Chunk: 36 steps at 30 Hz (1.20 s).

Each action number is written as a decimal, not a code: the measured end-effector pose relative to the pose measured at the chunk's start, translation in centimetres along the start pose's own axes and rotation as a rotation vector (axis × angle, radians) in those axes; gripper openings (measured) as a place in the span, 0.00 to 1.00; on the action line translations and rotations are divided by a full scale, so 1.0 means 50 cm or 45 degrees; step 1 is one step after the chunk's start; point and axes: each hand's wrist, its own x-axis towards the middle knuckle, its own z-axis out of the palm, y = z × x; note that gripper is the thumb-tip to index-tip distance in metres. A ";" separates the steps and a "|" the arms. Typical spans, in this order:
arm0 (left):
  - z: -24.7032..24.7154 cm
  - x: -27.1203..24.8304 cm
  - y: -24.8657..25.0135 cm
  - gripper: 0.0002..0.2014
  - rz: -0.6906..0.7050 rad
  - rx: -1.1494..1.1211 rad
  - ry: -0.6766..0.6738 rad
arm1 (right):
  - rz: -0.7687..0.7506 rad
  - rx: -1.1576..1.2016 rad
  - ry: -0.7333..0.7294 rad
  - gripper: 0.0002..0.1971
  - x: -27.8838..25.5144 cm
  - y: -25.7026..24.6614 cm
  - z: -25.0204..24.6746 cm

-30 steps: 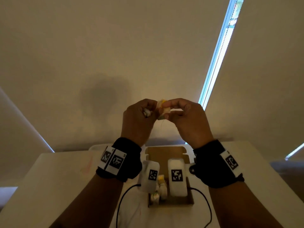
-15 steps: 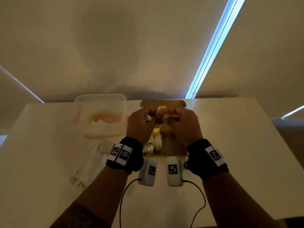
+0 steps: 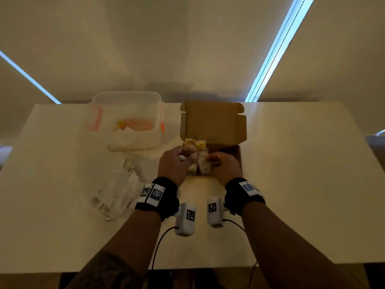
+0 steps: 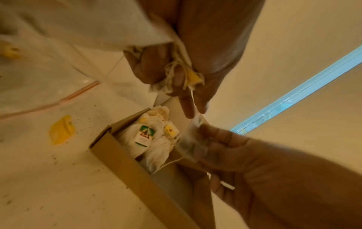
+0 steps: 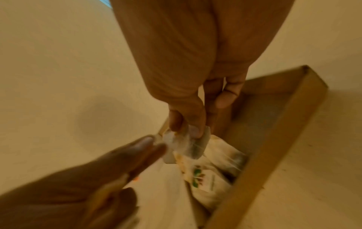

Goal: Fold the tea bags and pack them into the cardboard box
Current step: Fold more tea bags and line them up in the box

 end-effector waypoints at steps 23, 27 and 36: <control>-0.149 0.050 0.190 0.23 -0.467 -1.205 -0.254 | -0.150 0.268 0.196 0.06 -0.008 -0.174 -0.060; -0.207 0.071 0.290 0.25 -0.323 -1.282 -0.312 | -0.433 0.471 0.241 0.04 -0.051 -0.340 -0.151; -0.293 0.066 0.439 0.30 -0.142 -1.251 -0.418 | -0.656 0.366 0.286 0.08 -0.131 -0.548 -0.264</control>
